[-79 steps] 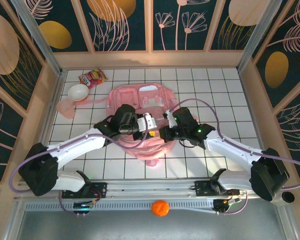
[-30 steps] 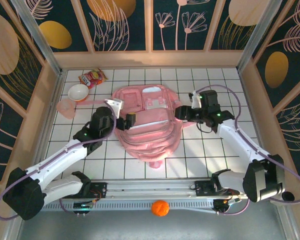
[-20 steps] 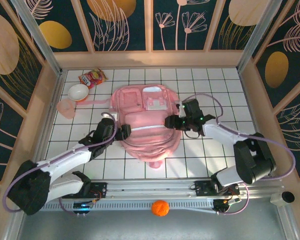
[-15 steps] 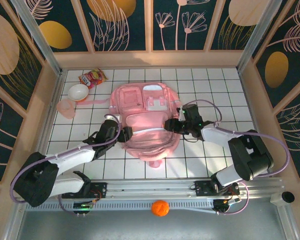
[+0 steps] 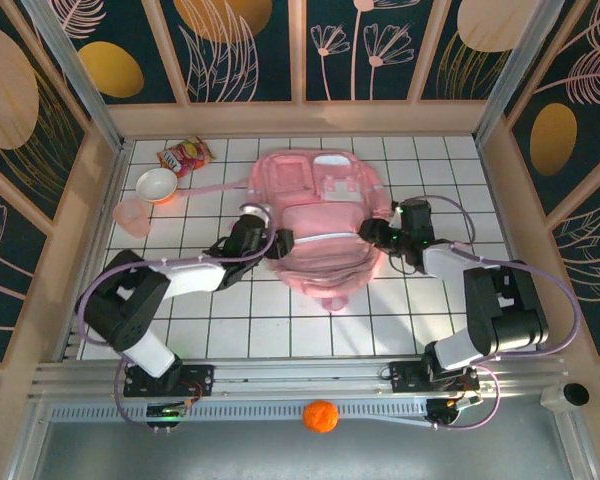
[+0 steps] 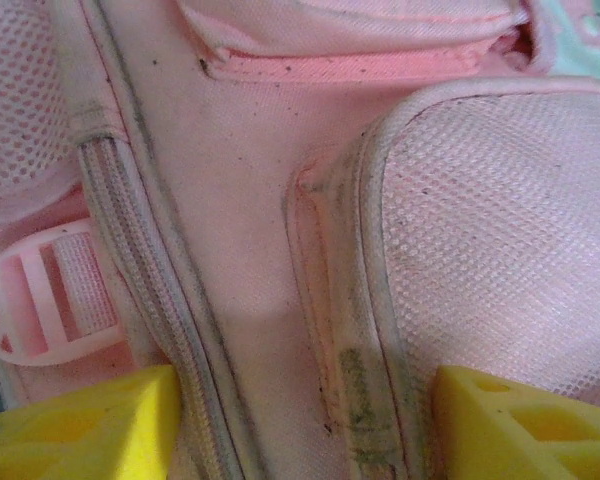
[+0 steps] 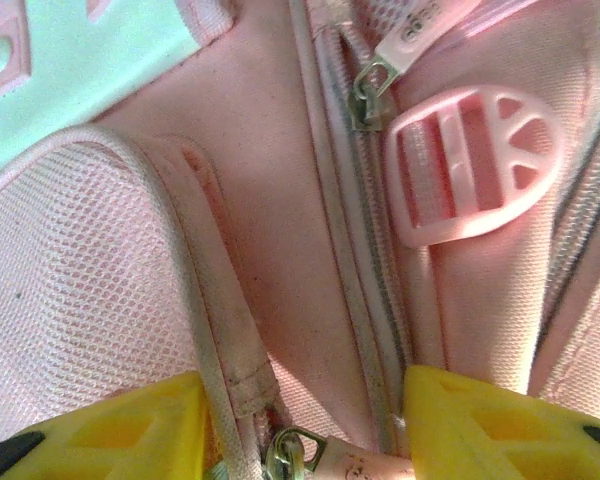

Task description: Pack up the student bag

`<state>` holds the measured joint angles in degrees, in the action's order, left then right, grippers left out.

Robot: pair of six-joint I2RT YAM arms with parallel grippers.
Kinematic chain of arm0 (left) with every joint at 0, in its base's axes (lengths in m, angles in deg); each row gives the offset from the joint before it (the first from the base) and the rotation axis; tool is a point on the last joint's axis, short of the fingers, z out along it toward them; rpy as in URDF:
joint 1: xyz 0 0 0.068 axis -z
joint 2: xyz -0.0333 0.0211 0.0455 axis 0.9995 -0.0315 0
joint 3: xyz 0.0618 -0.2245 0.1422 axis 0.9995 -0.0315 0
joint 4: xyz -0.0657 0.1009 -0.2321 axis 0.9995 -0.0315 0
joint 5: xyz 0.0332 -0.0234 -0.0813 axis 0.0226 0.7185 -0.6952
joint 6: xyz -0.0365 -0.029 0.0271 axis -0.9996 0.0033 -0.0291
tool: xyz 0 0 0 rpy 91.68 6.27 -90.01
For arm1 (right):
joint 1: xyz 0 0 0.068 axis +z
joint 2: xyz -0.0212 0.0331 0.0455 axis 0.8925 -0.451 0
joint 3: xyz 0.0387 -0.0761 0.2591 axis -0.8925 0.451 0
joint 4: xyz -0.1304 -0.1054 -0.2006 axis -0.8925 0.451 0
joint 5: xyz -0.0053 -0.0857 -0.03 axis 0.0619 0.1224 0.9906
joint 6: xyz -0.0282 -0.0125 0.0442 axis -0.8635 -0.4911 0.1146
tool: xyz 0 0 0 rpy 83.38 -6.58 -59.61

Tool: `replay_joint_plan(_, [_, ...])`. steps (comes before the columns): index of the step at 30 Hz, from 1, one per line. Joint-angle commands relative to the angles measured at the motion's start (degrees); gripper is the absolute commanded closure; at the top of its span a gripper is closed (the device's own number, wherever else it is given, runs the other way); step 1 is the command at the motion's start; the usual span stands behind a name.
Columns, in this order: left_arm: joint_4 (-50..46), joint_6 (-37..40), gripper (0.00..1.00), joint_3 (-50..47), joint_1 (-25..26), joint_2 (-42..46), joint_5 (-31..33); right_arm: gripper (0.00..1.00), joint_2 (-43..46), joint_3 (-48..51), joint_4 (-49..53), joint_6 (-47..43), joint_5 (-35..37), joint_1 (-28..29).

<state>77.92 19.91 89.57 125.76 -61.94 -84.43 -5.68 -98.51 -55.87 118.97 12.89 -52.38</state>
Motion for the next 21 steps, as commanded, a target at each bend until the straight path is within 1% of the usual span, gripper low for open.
replay_joint_plan(1, [1.5, 1.3, 0.33, 3.6, 0.8, -3.2, -0.7, 0.47, 0.4, -0.4, 9.5, -4.3, 5.2, -5.2])
replay_joint_plan(3, [1.3, 1.9, 0.31, 4.5, 0.9, -3.2, 0.9, 0.45, 1.3, -1.7, 10.2, -5.5, 4.0, -6.4])
replay_joint_plan(5, [0.6, 3.7, 0.29, 4.7, 0.8, -1.9, 4.0, 0.44, 2.5, -2.9, 11.2, -6.4, 4.0, -6.6])
replay_joint_plan(8, [-1.9, 6.8, 0.24, 4.8, 0.4, 2.1, 8.8, 0.43, 5.8, -4.2, 12.8, -6.8, 3.6, -6.6])
replay_joint_plan(9, [-3.0, 7.6, 0.21, 4.8, -0.1, 4.1, 10.5, 0.41, 7.7, -4.7, 13.7, -6.9, 3.8, -6.7])
replay_joint_plan(10, [-4.1, 8.1, 0.18, 4.5, -0.8, 6.4, 12.2, 0.37, 10.0, -5.1, 14.6, -7.1, 4.6, -6.9])
replay_joint_plan(11, [-4.9, 8.7, 0.15, 4.1, -1.3, 8.6, 13.7, 0.13, 11.8, -5.4, 15.2, -7.4, 5.3, -7.3])
replay_joint_plan(12, [-5.5, 9.6, 0.12, 3.1, -2.0, 11.6, 16.0, 0.01, 14.1, -5.7, 15.7, -8.0, 6.0, -8.1])
replay_joint_plan(14, [-4.9, 11.8, 0.01, 0.2, -3.3, 17.7, 21.2, 0.01, 18.3, -5.7, 16.1, -9.7, 8.9, -10.1])
replay_joint_plan(16, [-1.9, 15.6, 0.01, -4.9, -4.5, 24.7, 28.4, 0.01, 22.3, -4.4, 14.6, -12.8, 14.1, -12.2])
replay_joint_plan(17, [0.9, 17.9, 0.01, -7.6, -4.8, 27.3, 32.0, 0.01, 23.7, -2.9, 12.5, -14.8, 15.3, -13.5])
replay_joint_plan(19, [9.2, 24.3, 0.01, -15.1, -5.6, 33.1, 38.3, 0.01, 26.2, 1.7, 6.2, -18.9, 16.4, -16.8])
replay_joint_plan(21, [16.1, 27.5, 0.01, -20.9, -6.9, 37.1, 42.6, 0.01, 27.0, 5.6, 0.4, -21.8, 14.7, -19.9])
